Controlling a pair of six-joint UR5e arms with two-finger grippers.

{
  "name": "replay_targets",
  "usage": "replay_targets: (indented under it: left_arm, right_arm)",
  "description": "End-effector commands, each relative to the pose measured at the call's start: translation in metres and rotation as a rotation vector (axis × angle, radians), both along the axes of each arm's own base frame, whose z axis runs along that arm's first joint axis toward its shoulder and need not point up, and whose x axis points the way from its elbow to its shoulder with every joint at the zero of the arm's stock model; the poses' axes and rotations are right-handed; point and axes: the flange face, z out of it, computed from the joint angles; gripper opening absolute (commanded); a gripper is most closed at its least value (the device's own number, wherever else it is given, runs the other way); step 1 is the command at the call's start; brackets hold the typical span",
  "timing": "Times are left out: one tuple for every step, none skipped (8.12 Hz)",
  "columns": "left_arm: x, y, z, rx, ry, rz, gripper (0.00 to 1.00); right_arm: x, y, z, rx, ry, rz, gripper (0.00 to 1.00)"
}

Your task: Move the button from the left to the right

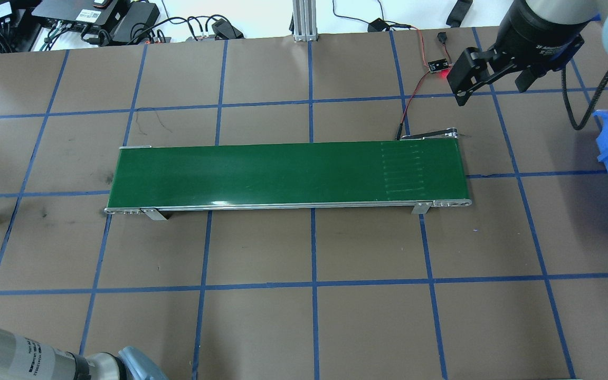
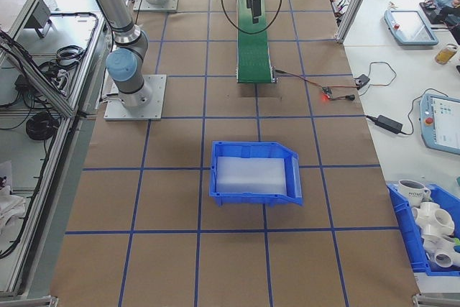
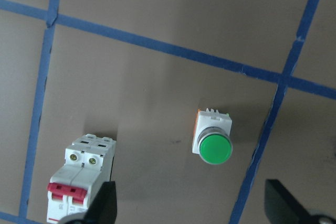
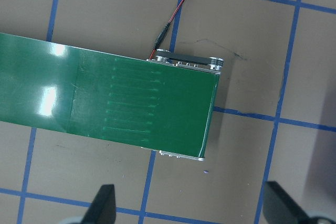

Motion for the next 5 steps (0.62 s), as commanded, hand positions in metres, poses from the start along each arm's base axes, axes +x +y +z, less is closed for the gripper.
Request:
replay_targets:
  left_arm:
    - [0.002, -0.009, -0.027, -0.031, 0.05, 0.002, 1.0]
    - [0.0, -0.012, -0.03, -0.058, 0.084, 0.0, 1.0]
    - [0.0, -0.013, -0.033, -0.06, 0.087, -0.003, 1.0]
    - [0.001, -0.015, -0.046, -0.05, 0.102, 0.0, 1.0]
    - [0.002, -0.016, -0.057, -0.041, 0.116, 0.004, 1.0]
  right_arm:
    - [0.0, 0.0, 0.0, -0.001, 0.0, 0.0, 1.0]
    - [0.0, 0.0, 0.0, 0.0, 0.0, 0.0, 1.0]
    - [0.0, 0.0, 0.0, 0.0, 0.0, 0.0, 1.0]
    - [0.0, 0.0, 0.0, 0.0, 0.0, 0.0, 1.0]
    - [0.0, 0.0, 0.0, 0.0, 0.0, 0.0, 1.0]
